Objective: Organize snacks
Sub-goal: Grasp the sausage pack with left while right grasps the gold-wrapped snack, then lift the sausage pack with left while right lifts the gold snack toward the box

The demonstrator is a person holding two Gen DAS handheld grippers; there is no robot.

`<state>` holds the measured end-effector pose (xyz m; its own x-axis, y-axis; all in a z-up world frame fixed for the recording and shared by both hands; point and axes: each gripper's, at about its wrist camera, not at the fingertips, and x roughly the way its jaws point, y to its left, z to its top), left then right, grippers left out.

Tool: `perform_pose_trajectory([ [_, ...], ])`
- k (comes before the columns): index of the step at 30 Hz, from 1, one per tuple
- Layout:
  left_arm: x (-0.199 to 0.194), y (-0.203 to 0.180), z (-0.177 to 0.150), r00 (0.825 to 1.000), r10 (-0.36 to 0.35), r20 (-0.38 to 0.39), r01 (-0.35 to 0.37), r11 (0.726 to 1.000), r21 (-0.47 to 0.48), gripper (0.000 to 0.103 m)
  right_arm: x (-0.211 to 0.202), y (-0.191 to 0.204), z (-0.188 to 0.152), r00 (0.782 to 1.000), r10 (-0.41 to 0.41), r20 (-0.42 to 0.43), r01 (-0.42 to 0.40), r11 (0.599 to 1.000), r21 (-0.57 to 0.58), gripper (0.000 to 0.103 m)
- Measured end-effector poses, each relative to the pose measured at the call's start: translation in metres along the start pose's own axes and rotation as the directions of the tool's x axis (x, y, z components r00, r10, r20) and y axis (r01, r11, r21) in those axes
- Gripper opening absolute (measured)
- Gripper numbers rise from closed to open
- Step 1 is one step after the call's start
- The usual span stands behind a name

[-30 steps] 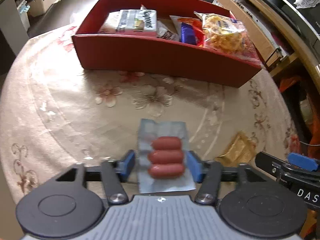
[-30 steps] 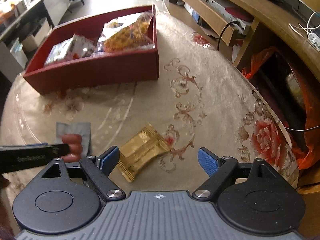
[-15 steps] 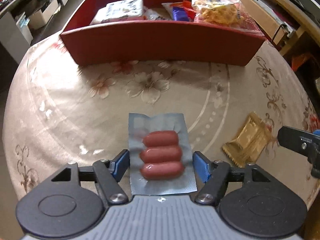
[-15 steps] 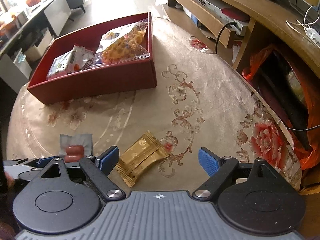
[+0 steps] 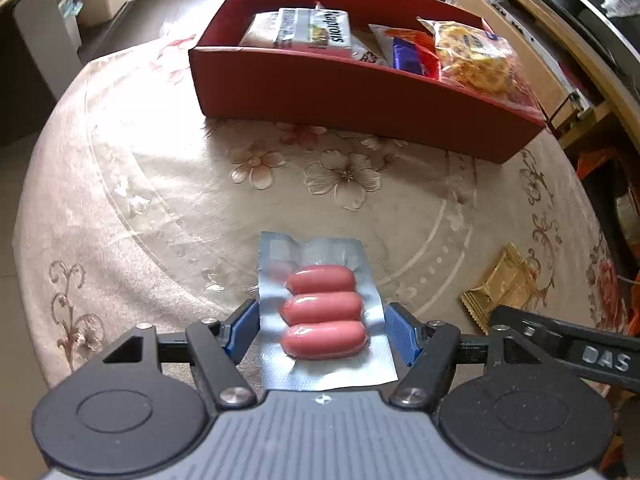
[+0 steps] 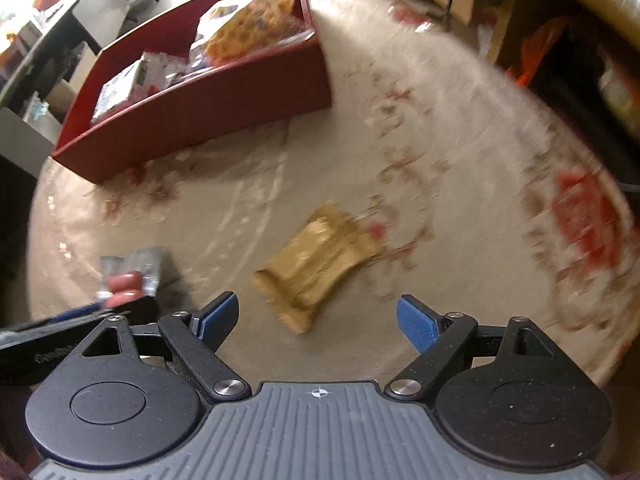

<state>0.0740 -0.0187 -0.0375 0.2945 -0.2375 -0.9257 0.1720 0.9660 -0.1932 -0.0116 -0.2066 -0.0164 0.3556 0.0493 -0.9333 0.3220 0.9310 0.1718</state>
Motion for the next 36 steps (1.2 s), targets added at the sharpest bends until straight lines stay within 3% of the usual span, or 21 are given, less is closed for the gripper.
perform_pose_trajectory([
  [6,-0.004,0.005,0.001,1.000,-0.025,0.001,0.025,1.000,0.000,0.067,0.023,0.014,0.015,1.000,0.001,-0.028,0.000,0.999,0.034,0.090],
  [12,-0.001,0.011,0.001,1.000,-0.015,-0.005,0.015,1.000,-0.006,0.067,0.040,0.037,0.023,0.995,-0.097,-0.006,0.097,0.994,-0.058,0.088],
  [17,0.002,0.009,0.000,1.000,-0.015,-0.011,0.015,1.000,0.001,0.067,0.036,0.049,0.014,0.989,-0.145,0.021,0.146,0.974,-0.173,0.053],
  [20,0.002,0.004,-0.001,1.000,-0.011,-0.010,0.011,1.000,0.017,0.067,0.031,0.040,0.009,0.991,-0.131,0.011,0.131,0.976,-0.174,0.049],
  [24,0.007,-0.002,-0.003,1.000,0.021,-0.008,-0.021,0.999,0.042,0.067,0.029,0.034,0.001,0.991,-0.136,0.016,0.136,0.971,-0.197,0.052],
  [25,0.009,-0.004,-0.004,1.000,0.028,-0.007,-0.027,0.998,0.050,0.067,0.028,0.035,-0.001,0.991,-0.134,0.014,0.134,0.971,-0.199,0.059],
  [26,0.010,-0.004,-0.005,0.999,0.035,-0.007,-0.035,0.998,0.056,0.068,0.029,0.034,-0.002,0.992,-0.127,0.006,0.125,0.972,-0.201,0.078],
  [27,0.012,-0.005,-0.006,0.999,0.047,-0.007,-0.046,0.997,0.062,0.068,0.032,0.034,-0.003,0.992,-0.129,-0.002,0.126,0.971,-0.202,0.084],
  [36,0.018,-0.003,-0.004,0.996,0.085,0.015,-0.086,0.995,0.058,0.073,0.032,0.031,0.005,0.989,-0.149,0.009,0.148,0.967,-0.205,0.085],
])
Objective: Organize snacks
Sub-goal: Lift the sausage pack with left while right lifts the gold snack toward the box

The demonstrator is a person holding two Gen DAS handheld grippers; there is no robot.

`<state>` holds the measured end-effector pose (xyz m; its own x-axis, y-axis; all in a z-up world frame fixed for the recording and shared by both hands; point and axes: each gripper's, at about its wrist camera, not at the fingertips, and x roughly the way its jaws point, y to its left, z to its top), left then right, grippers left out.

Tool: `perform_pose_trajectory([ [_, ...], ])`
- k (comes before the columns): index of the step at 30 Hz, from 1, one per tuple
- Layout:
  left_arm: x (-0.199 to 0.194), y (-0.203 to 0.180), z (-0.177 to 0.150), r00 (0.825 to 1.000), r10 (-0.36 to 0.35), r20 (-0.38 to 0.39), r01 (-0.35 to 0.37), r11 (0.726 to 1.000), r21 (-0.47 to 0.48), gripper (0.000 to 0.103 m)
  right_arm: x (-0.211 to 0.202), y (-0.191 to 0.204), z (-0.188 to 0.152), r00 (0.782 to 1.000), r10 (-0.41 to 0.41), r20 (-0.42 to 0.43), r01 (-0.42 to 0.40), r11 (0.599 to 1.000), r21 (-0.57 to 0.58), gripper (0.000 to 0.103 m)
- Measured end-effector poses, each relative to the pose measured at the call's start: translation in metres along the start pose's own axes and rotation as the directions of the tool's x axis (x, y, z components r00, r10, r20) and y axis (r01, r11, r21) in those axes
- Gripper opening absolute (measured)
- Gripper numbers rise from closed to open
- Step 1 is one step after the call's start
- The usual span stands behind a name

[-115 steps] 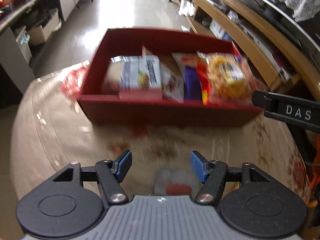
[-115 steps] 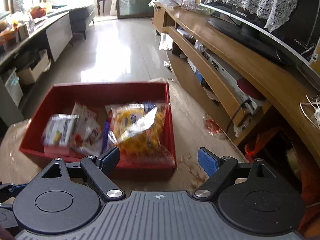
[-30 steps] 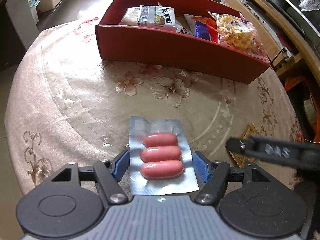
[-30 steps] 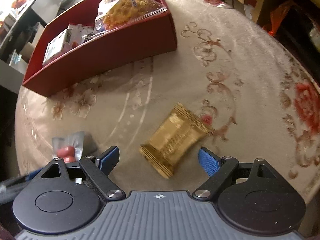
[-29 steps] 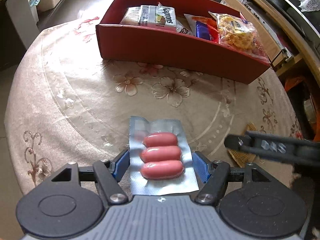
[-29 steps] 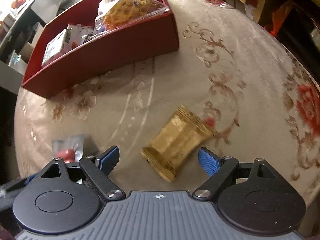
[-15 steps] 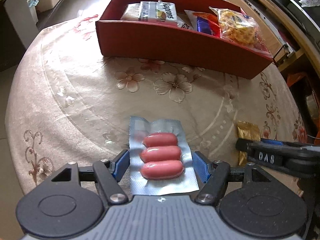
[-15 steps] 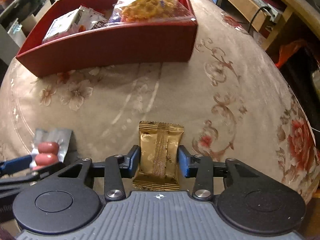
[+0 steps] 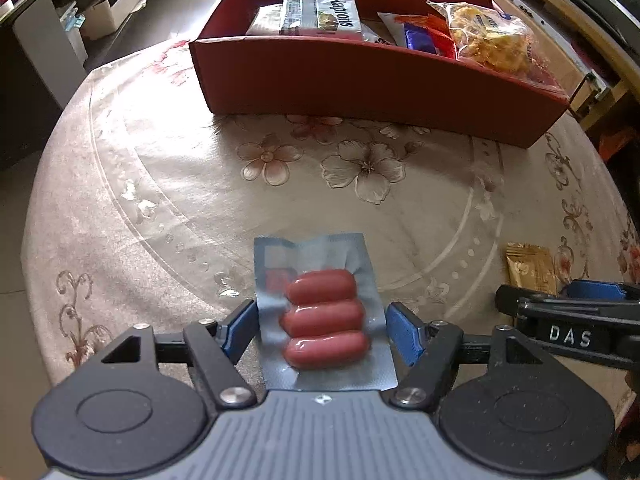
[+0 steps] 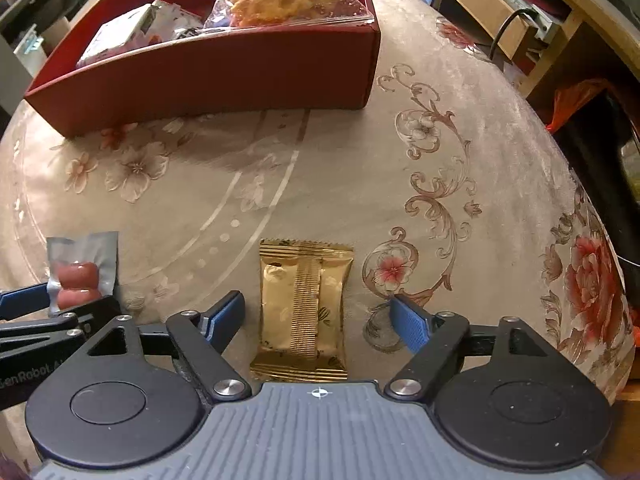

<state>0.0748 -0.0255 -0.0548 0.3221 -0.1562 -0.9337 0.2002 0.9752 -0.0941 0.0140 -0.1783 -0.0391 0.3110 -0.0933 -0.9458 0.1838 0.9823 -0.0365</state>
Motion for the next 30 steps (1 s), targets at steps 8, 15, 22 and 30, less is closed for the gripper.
perform_pose_trajectory([
  [8,0.002,-0.012,-0.006,0.998,0.056,0.012,-0.057,0.997,0.044,0.073,-0.008,0.011,-0.007,1.000,-0.009,0.021,0.010,0.998,-0.066,0.058],
  [15,-0.007,0.000,-0.011,1.000,0.003,-0.009,-0.003,1.000,-0.019,0.069,-0.022,0.015,-0.017,1.000,-0.003,0.019,0.005,0.995,-0.098,0.046],
  [22,-0.026,-0.007,-0.010,0.999,0.003,0.050,-0.004,1.000,0.011,0.069,-0.036,0.015,-0.017,0.997,0.015,0.071,-0.007,0.994,-0.108,0.046],
  [30,-0.035,-0.015,-0.010,0.995,0.020,0.094,-0.025,0.998,0.056,0.069,-0.050,0.019,-0.015,0.992,0.045,0.115,-0.033,0.993,-0.111,0.046],
])
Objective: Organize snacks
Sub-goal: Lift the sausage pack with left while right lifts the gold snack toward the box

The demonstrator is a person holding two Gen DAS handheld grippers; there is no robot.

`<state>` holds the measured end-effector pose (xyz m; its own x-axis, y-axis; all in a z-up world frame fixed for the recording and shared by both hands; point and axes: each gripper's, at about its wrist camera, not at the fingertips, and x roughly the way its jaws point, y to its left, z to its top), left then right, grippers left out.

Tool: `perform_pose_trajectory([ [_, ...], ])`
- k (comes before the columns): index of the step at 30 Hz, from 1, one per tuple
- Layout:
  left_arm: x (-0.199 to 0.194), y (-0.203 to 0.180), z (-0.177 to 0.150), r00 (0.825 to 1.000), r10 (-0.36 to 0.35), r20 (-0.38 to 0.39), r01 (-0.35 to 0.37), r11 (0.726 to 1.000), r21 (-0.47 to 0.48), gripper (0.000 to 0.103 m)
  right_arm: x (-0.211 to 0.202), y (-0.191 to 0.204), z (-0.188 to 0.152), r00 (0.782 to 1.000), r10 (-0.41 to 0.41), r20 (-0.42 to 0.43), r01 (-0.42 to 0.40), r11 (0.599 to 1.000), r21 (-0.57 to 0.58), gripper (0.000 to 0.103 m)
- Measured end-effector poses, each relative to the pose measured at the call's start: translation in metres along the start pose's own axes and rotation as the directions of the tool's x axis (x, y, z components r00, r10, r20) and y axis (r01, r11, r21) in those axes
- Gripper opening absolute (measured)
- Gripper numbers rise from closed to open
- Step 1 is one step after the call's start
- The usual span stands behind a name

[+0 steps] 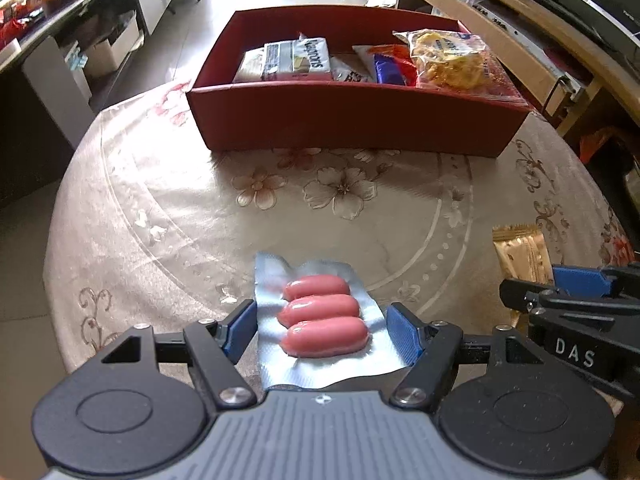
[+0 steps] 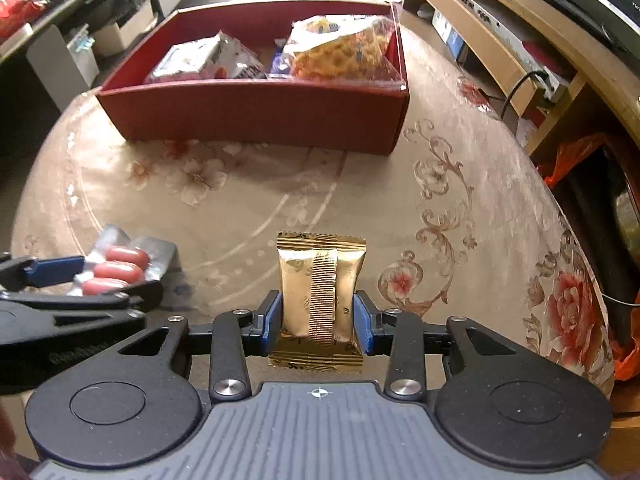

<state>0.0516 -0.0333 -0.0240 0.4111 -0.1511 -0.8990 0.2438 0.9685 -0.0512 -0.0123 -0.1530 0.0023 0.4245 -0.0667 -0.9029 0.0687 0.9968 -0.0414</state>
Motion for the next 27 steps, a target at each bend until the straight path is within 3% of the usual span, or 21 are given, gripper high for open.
perform_pose_trajectory([
  [5,-0.007,-0.002,0.003,1.000,0.005,0.027,-0.005,1.000,0.011,0.067,-0.007,0.002,0.003,1.000,0.012,0.028,-0.012,1.000,0.002,0.046],
  [7,-0.011,-0.002,0.004,0.999,0.006,0.037,-0.007,1.000,0.016,0.045,-0.010,0.004,0.004,0.999,0.020,0.038,-0.020,1.000,0.000,0.046],
  [8,-0.012,-0.001,0.005,0.999,-0.003,0.039,0.003,1.000,0.014,0.042,-0.012,0.004,0.005,0.999,0.024,0.045,-0.024,1.000,0.002,0.046],
  [14,-0.006,0.003,0.007,1.000,-0.011,0.009,0.011,1.000,0.001,0.043,-0.015,0.003,0.006,0.998,0.026,0.055,-0.026,1.000,0.009,0.046],
  [20,0.017,0.012,0.007,0.993,-0.093,-0.073,0.085,0.990,-0.111,0.060,-0.010,0.004,0.005,0.999,0.025,0.036,-0.024,1.000,-0.004,0.046],
  [22,0.024,0.005,0.007,0.993,-0.081,-0.088,0.072,0.992,-0.103,0.067,-0.010,0.003,0.005,0.999,0.024,0.036,-0.024,1.000,0.000,0.046],
  [27,0.032,-0.016,-0.002,0.996,-0.010,-0.094,0.010,1.000,0.001,0.069,-0.011,-0.006,0.005,0.999,0.022,0.039,-0.023,1.000,0.019,0.046],
])
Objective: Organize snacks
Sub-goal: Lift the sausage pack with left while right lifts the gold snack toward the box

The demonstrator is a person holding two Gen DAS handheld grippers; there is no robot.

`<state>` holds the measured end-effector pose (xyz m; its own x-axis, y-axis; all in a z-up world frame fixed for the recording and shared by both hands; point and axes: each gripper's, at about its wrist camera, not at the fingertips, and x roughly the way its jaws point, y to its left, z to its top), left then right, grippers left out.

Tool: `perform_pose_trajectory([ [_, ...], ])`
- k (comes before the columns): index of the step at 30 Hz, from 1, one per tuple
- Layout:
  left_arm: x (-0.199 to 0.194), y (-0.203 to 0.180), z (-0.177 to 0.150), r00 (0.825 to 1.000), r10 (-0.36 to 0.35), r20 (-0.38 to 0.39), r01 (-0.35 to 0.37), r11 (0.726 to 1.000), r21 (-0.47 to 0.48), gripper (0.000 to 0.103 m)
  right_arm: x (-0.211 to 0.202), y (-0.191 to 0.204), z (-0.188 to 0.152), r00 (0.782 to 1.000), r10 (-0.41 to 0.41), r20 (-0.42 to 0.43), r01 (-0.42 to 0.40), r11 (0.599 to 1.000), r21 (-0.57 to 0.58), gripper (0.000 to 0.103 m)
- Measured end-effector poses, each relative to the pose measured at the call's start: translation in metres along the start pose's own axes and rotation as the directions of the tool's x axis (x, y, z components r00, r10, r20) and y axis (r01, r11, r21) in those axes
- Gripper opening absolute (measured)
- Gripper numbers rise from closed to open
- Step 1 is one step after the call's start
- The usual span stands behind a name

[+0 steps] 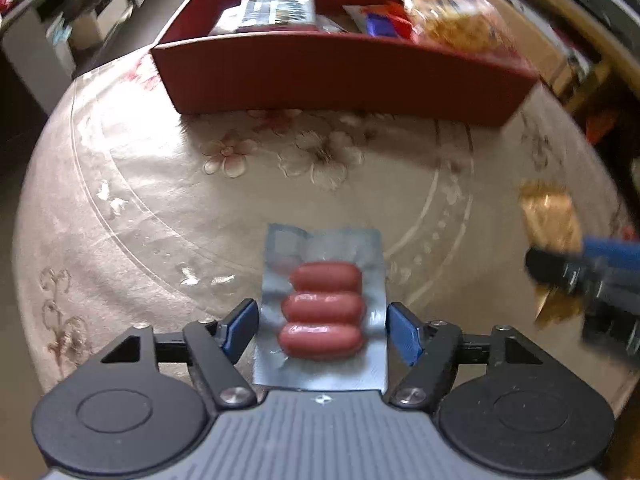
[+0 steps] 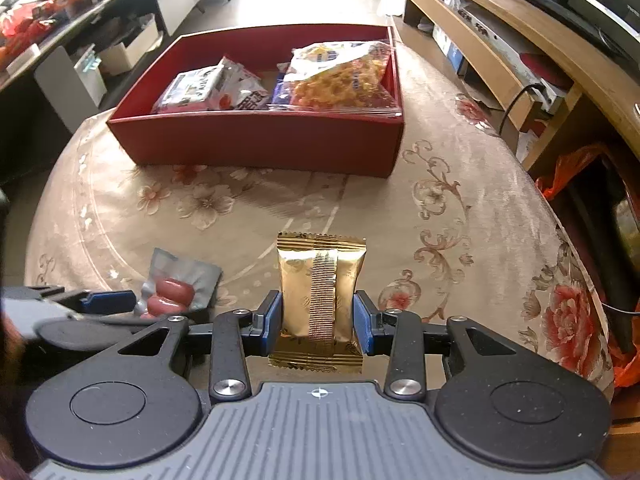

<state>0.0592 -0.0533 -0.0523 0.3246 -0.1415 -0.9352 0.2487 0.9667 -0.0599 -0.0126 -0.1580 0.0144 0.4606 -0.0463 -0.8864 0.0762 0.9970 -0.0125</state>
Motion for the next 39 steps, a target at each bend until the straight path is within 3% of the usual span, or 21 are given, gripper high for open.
perform_pose_trajectory([
  [2,0.000,-0.004,-0.004,1.000,0.010,-0.003,-0.010,0.999,0.035,0.071,0.000,-0.004,-0.001,1.000,0.000,-0.003,0.000,1.000,0.005,0.046],
  [12,-0.010,0.004,-0.003,1.000,-0.021,-0.005,0.021,1.000,-0.007,0.068,-0.005,-0.008,-0.001,1.000,0.006,0.008,-0.006,1.000,0.002,0.046],
  [25,-0.050,0.021,0.018,0.992,-0.057,0.117,0.065,0.996,-0.066,0.068,-0.015,-0.005,0.011,0.997,0.037,0.065,-0.039,0.999,0.023,0.046],
  [32,-0.042,0.033,0.020,0.993,-0.080,0.087,0.089,0.991,-0.102,0.067,-0.012,-0.002,0.016,0.997,0.038,0.061,-0.040,0.999,0.022,0.046],
  [39,-0.052,0.033,0.018,0.989,-0.099,0.107,0.109,0.990,-0.090,0.067,-0.016,0.000,0.017,0.996,0.049,0.073,-0.051,0.998,0.021,0.046],
])
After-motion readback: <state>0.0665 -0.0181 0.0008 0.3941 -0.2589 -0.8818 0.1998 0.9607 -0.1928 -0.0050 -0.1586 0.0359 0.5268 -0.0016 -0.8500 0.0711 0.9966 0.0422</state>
